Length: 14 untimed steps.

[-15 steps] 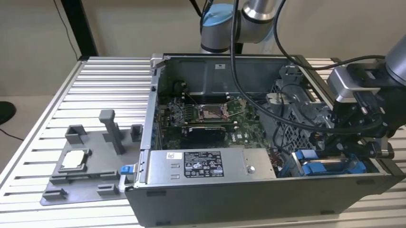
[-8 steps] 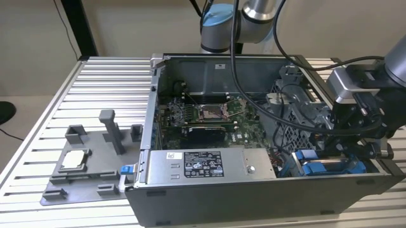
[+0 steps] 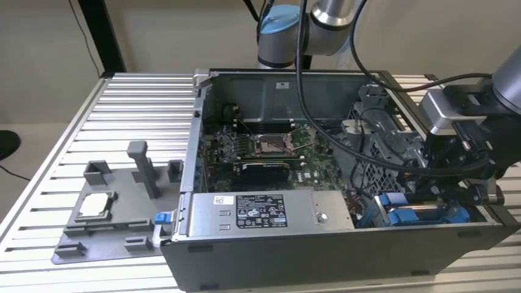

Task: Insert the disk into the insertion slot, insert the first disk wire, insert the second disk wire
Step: 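Insert the second disk wire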

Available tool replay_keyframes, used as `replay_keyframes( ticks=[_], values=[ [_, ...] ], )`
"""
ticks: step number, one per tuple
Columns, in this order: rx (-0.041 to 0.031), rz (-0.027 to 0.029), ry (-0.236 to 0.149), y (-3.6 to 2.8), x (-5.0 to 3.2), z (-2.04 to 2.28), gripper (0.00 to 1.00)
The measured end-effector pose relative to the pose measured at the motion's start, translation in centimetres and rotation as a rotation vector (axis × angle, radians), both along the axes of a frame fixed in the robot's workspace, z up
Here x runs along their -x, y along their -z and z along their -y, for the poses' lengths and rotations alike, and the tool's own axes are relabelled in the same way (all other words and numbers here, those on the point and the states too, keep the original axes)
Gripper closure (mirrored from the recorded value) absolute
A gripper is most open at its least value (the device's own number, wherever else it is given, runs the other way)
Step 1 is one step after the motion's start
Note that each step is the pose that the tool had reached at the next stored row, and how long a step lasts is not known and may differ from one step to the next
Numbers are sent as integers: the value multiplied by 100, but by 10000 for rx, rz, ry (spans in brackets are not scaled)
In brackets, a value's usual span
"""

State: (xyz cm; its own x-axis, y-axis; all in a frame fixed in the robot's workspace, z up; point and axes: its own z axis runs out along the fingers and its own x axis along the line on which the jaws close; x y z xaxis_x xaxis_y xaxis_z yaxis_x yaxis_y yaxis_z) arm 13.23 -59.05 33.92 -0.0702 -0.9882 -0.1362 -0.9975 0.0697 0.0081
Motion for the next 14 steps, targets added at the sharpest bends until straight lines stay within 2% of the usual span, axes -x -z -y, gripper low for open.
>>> replay_keyframes(
  ticks=[9,14],
  values=[
    [5,3,-50,50,0,0,100],
    [-1,2,-50,55,1,0,100]
  ],
)
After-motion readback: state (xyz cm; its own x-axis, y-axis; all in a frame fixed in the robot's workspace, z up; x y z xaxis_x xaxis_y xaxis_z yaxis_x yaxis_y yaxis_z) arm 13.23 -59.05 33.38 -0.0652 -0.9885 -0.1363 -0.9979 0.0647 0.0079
